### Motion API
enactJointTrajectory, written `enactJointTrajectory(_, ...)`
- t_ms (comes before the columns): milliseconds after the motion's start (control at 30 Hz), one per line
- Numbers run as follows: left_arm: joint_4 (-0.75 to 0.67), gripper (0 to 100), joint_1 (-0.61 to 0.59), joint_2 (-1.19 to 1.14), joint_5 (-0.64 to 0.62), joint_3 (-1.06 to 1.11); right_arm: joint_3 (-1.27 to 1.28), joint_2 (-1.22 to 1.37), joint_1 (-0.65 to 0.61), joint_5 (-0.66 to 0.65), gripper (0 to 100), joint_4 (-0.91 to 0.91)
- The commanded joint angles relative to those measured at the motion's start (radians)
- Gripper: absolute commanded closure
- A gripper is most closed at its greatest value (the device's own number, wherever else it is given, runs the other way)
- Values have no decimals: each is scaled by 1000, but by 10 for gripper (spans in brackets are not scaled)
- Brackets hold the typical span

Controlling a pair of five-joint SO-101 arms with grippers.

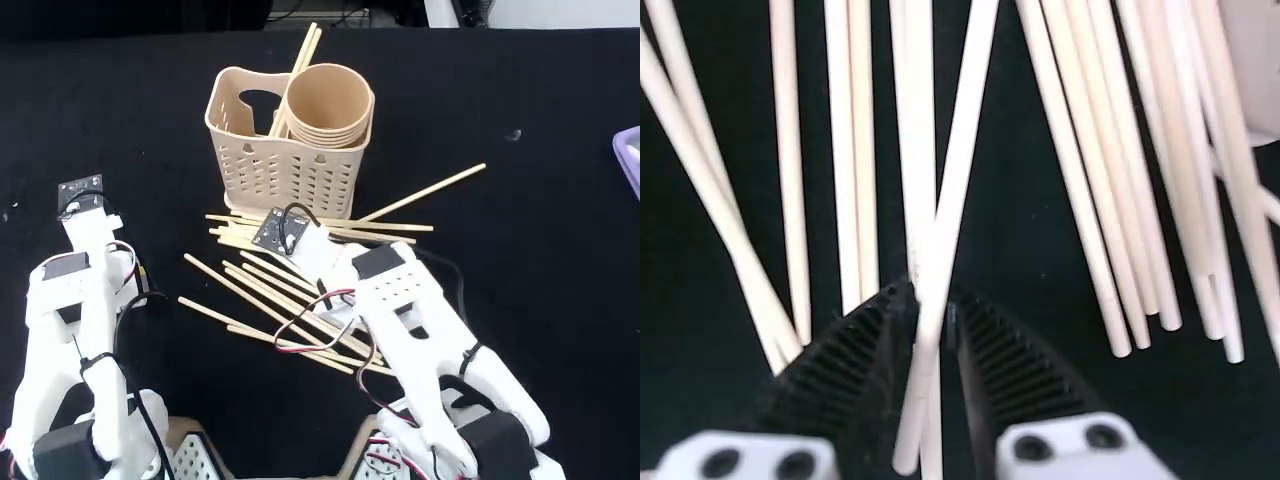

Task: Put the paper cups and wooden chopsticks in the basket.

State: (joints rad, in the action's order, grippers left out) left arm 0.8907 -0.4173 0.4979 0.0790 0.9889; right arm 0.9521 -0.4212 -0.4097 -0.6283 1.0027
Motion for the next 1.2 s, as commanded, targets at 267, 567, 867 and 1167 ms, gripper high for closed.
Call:
enactJointTrajectory(267,-14,880,-7,-2,6,-4,5,-47,14,-3,988,-11)
enactJointTrajectory(567,-14,880,-7,-2,6,-4,35,-38,72,-8,982,-15)
enactJointTrajectory(867,-14,880,-7,-2,6,-4,116,-36,262,-150,983,-101)
enactJointTrajectory(1167,-14,880,-7,-2,6,-4,156,-36,261,-141,806,-146)
